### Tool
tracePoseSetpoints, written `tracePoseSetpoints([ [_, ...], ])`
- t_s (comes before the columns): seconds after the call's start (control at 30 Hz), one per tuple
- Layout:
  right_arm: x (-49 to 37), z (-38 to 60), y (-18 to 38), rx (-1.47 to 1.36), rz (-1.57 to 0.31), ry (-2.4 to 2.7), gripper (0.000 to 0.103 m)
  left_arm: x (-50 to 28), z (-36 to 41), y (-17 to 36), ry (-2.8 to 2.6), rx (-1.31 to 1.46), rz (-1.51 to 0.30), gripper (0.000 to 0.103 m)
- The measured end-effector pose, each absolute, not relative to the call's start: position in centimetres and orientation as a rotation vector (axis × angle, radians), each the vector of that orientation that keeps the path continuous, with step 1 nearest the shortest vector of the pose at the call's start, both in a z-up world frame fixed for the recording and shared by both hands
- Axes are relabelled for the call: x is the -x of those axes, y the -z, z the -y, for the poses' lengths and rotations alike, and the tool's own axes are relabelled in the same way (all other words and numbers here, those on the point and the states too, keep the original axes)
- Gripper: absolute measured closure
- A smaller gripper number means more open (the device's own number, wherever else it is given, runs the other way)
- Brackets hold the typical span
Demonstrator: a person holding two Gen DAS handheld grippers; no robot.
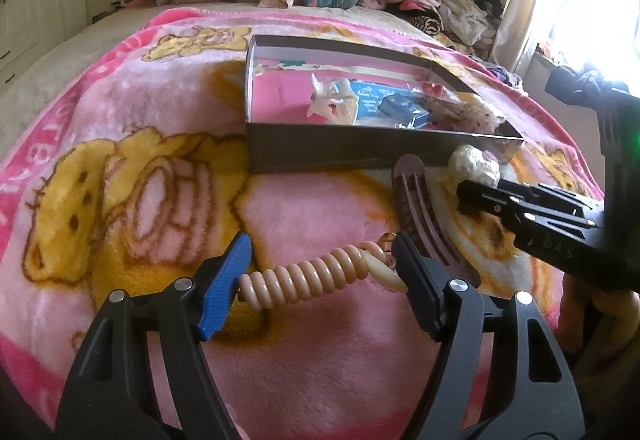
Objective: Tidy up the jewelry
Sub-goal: 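Carry the coiled hair tie over the gray box with left tool while right tool carries pearl clip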
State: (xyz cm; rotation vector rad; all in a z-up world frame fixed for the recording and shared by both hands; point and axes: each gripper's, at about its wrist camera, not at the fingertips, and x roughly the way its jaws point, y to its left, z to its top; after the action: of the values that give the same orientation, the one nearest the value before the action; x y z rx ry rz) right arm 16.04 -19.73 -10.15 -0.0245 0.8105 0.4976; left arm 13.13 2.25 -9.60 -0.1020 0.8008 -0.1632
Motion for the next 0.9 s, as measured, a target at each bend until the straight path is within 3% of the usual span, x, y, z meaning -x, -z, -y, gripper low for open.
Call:
tracePoseSetpoints([
  [0.9,-13.1,26.3,7.5,-0.058,-0.753,-0.44,0.071,-14.5,2.6,6.9,0.244,0.057,-0.754,0.04],
])
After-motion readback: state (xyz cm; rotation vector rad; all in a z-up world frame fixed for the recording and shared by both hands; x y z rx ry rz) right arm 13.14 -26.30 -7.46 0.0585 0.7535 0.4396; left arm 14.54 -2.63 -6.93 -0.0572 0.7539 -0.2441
